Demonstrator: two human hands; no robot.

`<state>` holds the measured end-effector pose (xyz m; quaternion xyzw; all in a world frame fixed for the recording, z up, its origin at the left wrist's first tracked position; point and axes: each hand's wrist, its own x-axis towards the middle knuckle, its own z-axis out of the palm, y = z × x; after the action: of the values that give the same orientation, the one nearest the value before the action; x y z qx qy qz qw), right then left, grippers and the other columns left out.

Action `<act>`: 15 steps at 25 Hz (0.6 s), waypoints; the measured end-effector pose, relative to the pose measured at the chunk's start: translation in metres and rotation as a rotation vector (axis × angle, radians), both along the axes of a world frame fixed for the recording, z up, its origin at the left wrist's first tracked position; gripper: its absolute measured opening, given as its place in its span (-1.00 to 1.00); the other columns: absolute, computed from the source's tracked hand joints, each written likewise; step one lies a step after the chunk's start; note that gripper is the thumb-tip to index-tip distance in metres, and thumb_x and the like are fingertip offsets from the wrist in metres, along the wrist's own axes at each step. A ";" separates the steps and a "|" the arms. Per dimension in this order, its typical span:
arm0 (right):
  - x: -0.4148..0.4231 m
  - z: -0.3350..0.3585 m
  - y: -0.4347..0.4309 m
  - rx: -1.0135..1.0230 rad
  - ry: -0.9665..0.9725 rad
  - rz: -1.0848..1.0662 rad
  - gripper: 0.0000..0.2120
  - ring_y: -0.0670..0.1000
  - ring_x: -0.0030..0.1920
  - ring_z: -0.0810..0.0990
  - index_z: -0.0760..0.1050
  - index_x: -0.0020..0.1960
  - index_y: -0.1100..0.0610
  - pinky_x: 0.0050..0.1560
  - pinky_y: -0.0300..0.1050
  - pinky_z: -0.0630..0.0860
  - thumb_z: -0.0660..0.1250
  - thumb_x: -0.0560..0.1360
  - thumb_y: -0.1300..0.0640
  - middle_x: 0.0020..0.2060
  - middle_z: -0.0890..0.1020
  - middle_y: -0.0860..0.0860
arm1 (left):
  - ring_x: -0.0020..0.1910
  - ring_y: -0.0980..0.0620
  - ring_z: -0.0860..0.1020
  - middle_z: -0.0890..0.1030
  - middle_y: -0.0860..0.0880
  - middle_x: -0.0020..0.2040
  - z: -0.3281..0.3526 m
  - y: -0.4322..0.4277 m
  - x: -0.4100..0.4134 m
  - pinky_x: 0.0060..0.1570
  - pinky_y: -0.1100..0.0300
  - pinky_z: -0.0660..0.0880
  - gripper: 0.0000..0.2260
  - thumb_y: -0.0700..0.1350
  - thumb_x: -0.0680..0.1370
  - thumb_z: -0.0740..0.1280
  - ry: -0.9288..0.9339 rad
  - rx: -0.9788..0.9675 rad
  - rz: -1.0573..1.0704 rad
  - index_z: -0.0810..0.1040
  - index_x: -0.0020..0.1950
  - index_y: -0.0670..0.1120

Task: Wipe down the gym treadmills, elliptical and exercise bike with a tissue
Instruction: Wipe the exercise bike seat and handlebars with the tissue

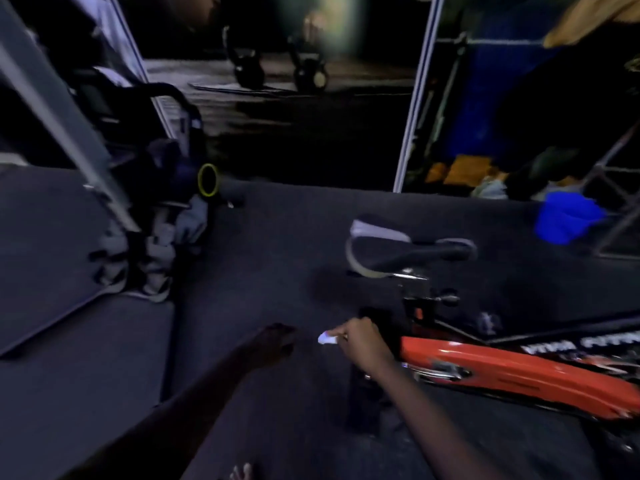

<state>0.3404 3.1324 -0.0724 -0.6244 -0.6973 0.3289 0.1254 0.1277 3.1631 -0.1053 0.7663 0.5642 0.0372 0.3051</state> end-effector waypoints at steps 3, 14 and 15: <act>-0.099 0.010 0.056 -0.005 0.086 0.032 -0.78 -0.04 0.17 0.55 0.61 0.13 0.05 0.04 -0.44 0.35 0.32 0.51 0.15 0.12 0.62 0.02 | 0.41 0.01 0.35 0.32 -0.11 0.47 0.001 0.050 -0.110 0.35 0.29 0.18 -0.42 0.16 0.56 0.13 0.153 0.001 -0.017 0.25 0.49 -0.14; -0.191 0.030 0.234 -0.032 0.045 -0.191 -0.77 -0.07 0.15 0.56 0.63 0.09 -0.02 0.19 -0.22 0.44 0.42 0.45 -0.01 0.09 0.64 -0.03 | 0.36 -0.05 0.40 0.41 -0.07 0.39 0.031 0.263 -0.202 0.35 0.14 0.30 -0.60 -0.02 0.62 0.23 0.167 0.130 -0.273 0.37 0.44 -0.12; -0.184 0.028 0.255 -0.018 0.035 -0.223 -0.78 -0.08 0.15 0.56 0.63 0.09 -0.02 0.19 -0.23 0.44 0.41 0.46 0.00 0.09 0.64 -0.03 | 0.40 -0.03 0.34 0.38 -0.06 0.42 0.033 0.292 -0.192 0.38 0.17 0.24 -0.58 0.01 0.62 0.21 0.143 0.156 -0.307 0.33 0.46 -0.09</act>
<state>0.1566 3.3875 -0.0446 -0.6934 -0.6183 0.3299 0.1677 -0.0645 3.4549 -0.0726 0.8655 0.4562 -0.0208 0.2058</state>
